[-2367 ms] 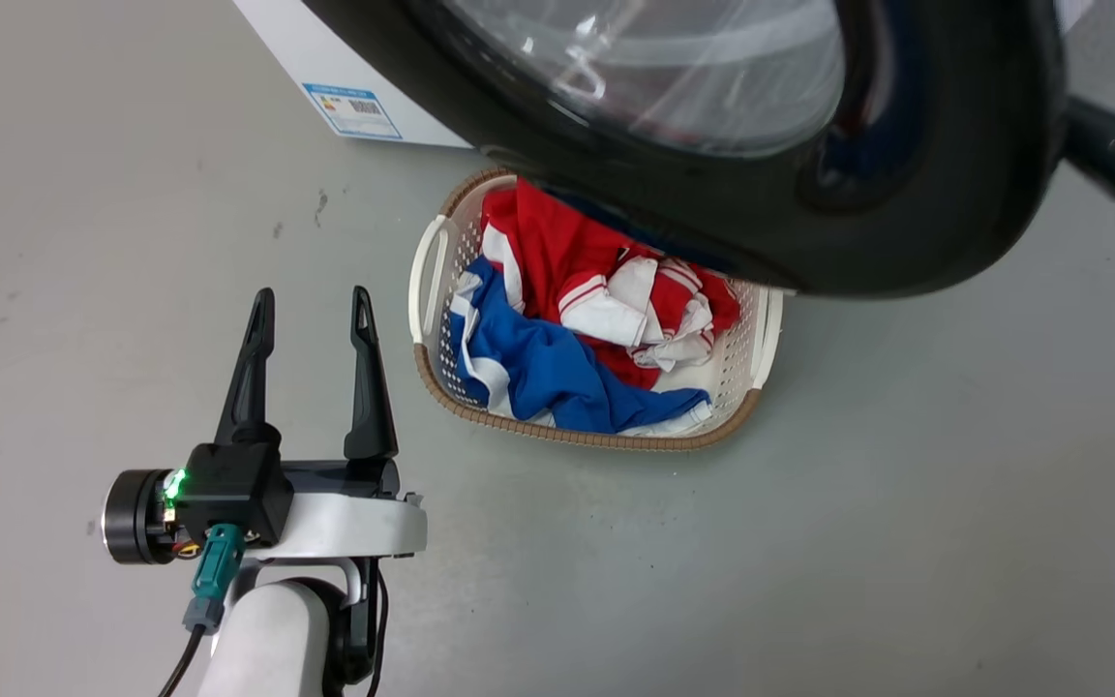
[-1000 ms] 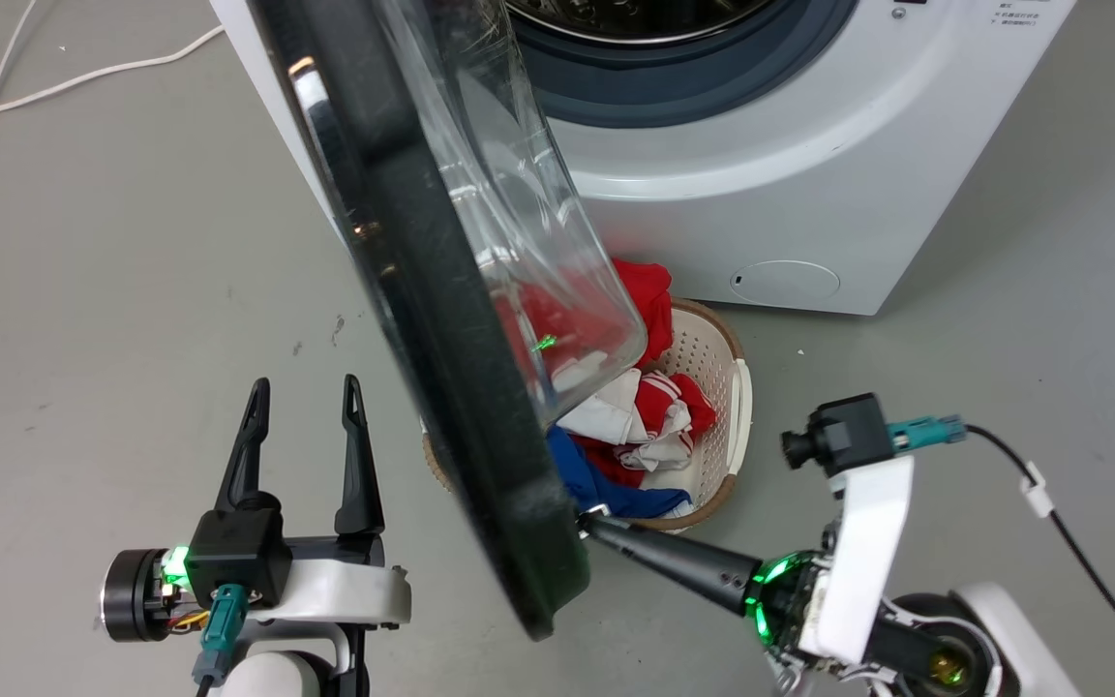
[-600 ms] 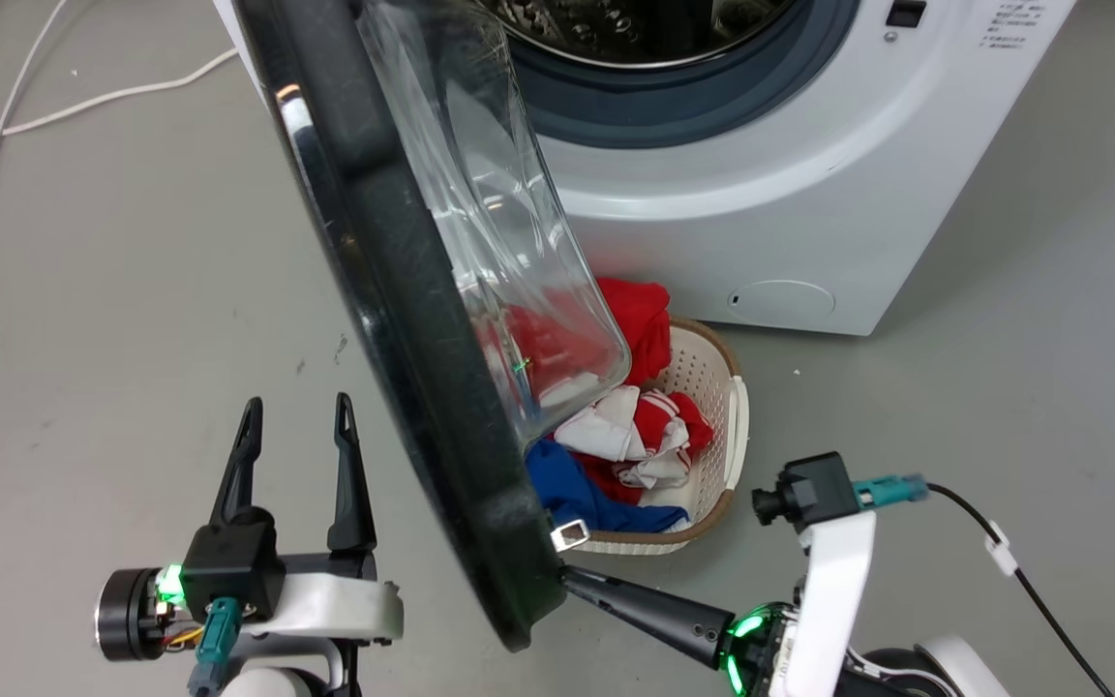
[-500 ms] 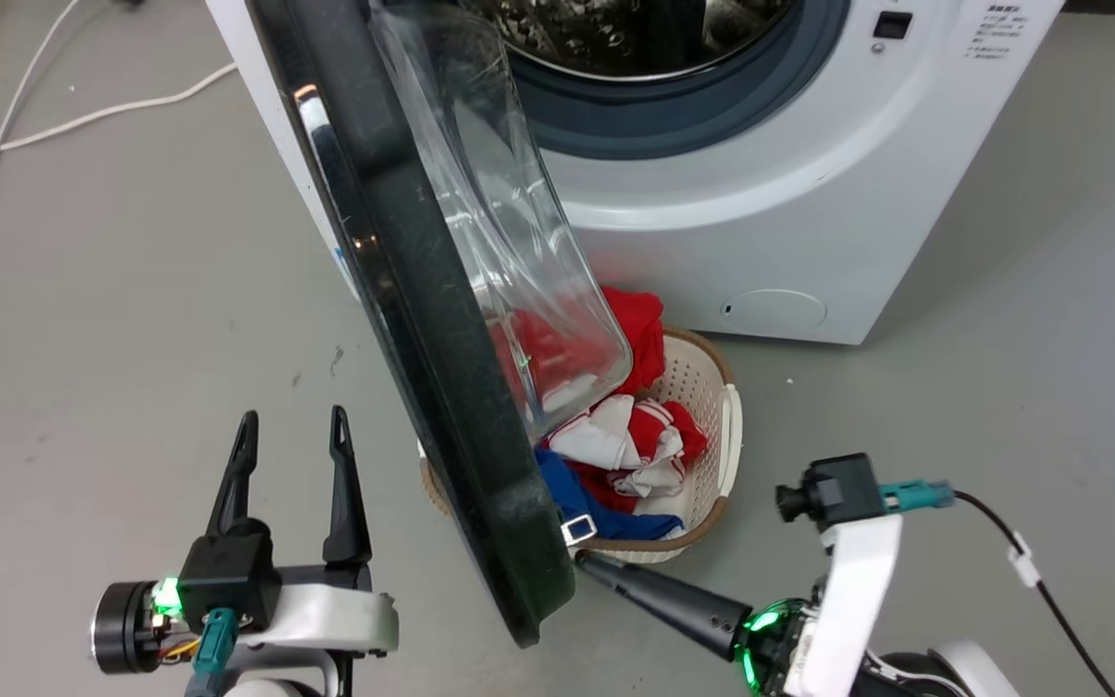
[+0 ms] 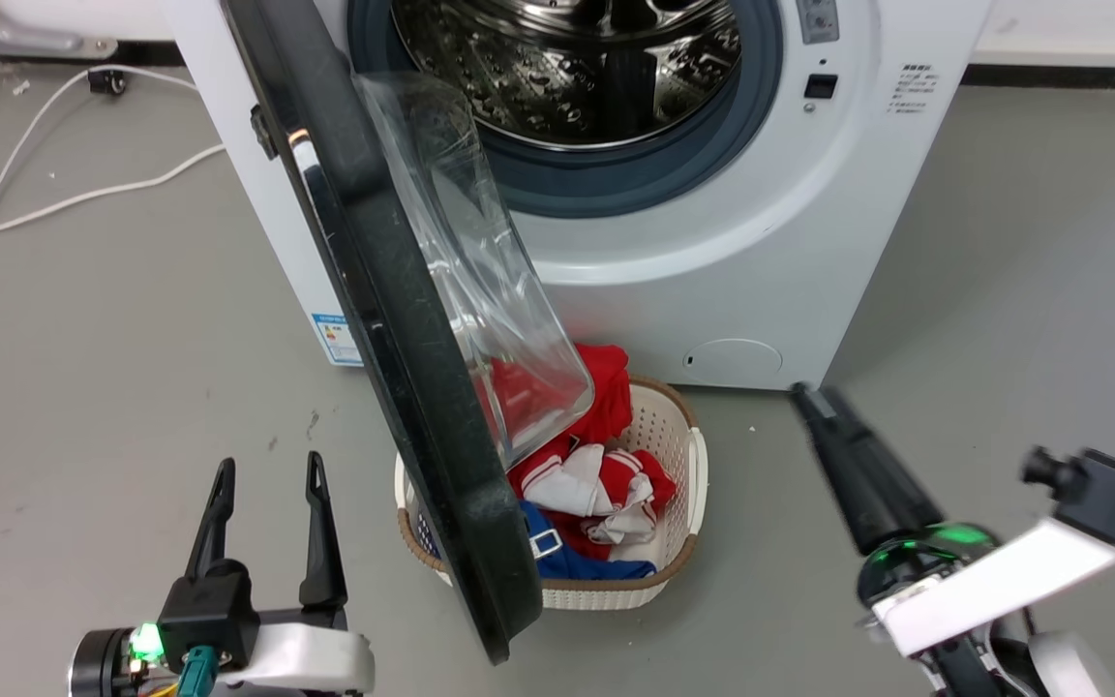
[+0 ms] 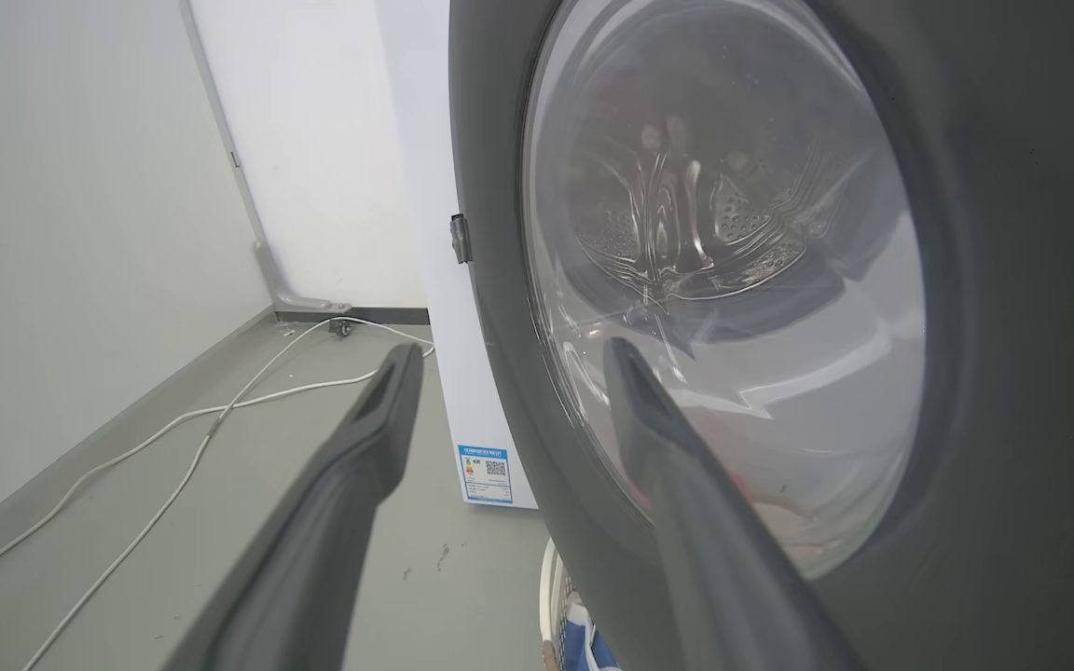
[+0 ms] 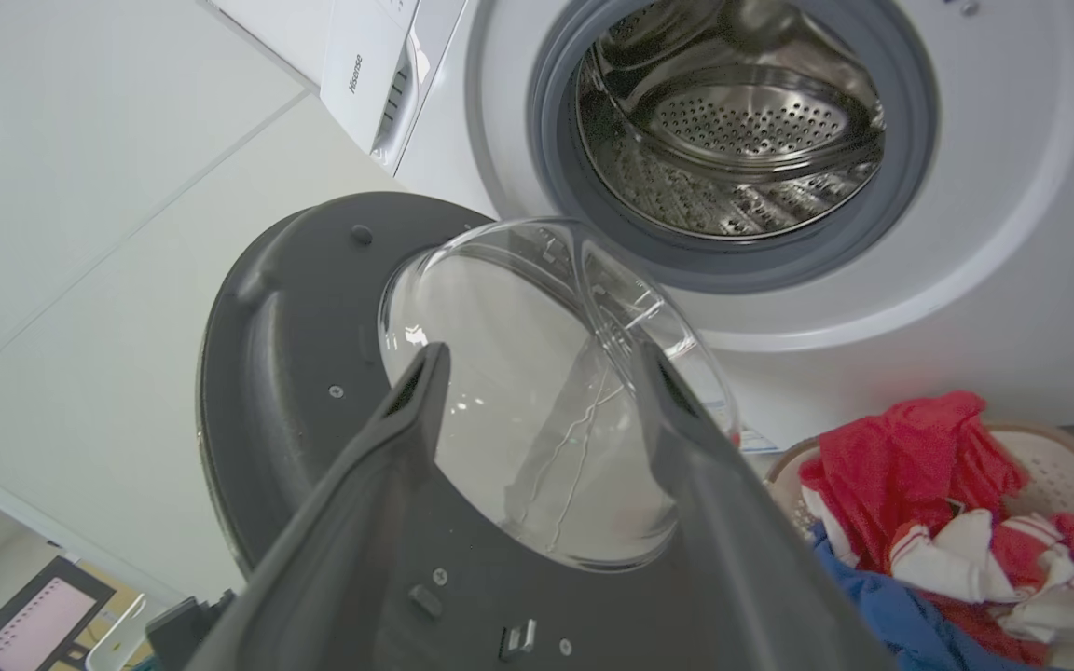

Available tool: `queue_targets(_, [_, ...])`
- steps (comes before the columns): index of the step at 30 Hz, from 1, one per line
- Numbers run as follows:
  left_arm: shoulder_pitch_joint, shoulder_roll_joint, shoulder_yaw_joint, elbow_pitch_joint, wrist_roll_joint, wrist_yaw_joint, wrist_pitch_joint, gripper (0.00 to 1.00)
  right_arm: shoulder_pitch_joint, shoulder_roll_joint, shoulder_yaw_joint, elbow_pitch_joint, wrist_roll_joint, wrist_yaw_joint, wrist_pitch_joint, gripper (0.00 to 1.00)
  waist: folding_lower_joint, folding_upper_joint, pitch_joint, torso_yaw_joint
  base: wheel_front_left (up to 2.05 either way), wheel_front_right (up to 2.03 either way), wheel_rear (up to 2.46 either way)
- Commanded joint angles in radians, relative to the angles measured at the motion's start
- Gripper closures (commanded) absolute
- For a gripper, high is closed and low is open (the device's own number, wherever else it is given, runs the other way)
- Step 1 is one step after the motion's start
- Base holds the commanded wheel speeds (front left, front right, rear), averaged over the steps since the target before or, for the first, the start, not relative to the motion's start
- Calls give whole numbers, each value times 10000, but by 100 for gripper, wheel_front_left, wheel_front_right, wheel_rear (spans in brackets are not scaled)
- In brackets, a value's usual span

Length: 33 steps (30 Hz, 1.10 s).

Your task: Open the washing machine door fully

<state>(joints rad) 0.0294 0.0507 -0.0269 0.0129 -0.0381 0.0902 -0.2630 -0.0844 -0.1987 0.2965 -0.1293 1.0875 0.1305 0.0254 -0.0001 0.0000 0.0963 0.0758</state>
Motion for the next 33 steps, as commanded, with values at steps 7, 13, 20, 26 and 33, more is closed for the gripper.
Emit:
queue_targets(7, [484,-3,204,-64,101,-62,-27,0,96,74,-963,1328,-2742,3,-2698,0,1,0,-525,-226,0,0,0])
queue_targets(13, [684,-3,276,-84,162,-70,-27,0,477,1006,-3037,1593,-6532,3,-2898,0,1,0,-727,-296,0,0,0])
queue_targets(20, [745,-1,243,-54,143,-16,-27,0,1038,1347,-3527,1230,-8899,3,-2904,0,1,0,-836,-262,0,0,0])
queue_targets(26, [794,-1,196,-14,134,-21,-27,0,1648,1484,-3703,1081,-9665,2,-2905,0,1,0,-922,-201,0,0,0])
queue_targets(33, [850,-1,176,-16,125,-3,-27,0,2284,1498,-3836,1143,-9424,2,-2906,0,1,0,-996,-184,0,0,0])
